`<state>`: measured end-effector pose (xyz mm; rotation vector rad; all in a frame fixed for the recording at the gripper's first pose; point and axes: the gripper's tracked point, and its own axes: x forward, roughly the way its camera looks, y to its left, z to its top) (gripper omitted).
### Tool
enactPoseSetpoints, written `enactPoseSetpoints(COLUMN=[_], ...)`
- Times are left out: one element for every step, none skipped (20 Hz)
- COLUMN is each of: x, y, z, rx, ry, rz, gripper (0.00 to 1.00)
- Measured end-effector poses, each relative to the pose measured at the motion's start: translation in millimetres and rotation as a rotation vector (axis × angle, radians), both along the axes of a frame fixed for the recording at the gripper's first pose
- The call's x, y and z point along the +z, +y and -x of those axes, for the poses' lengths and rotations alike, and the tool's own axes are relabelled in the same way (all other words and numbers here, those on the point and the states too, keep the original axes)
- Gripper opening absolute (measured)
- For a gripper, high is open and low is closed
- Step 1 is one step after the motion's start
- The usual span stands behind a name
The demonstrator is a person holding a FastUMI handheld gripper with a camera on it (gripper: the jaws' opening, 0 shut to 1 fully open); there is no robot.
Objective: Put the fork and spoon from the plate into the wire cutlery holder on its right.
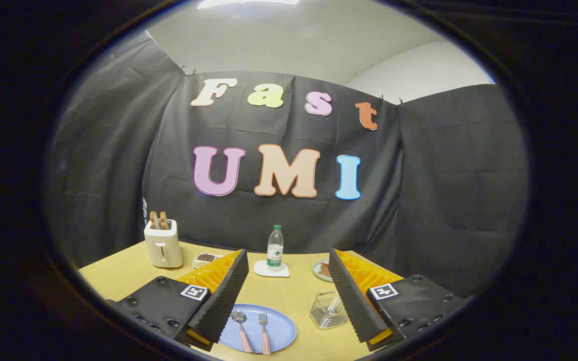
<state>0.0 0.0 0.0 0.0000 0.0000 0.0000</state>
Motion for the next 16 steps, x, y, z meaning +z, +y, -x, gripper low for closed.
enactPoseSetpoints(x=[2.1,1.4,0.9,-0.7,-3.0,-5.0,-9.4,-13.6,-17.2,-22.7,-30.2,-37.4,-45.7,-58.0,-70.5,-83.3], y=[-0.1,-0.8,-0.7,-1.6,-2.8,-2.6,-1.5,-1.9,-1.4,-0.9,-0.9,0.9,3.3,6.2,8.8,10.9], z=[-1.4,-3.3,-5.5,-7.4,-10.7,-11.8,-11.5,-11.8,-10.3,-9.9,-8.0,-6.5,-4.5,-3.0,-2.1,-0.8], rx=[0.002,0.003,0.003,0.000,-0.003,-0.003,-0.002,-0.003,-0.001,0.000,0.004,0.009,0.017,0.027,0.038,0.049], ry=[-0.003,-0.003,-0.001,0.001,0.007,0.015,0.024,0.031,0.041,0.053,0.066,0.077,0.092,0.112,0.138,0.165], rz=[0.003,0.004,0.005,0.005,0.004,0.000,-0.004,-0.008,-0.009,-0.008,-0.007,-0.007,-0.009,-0.009,-0.004,0.004], gripper=[1.00,1.00,1.00,1.00,1.00,1.00,1.00,1.00,1.00,1.00,1.00,1.00,1.00,1.00,1.00,1.00])
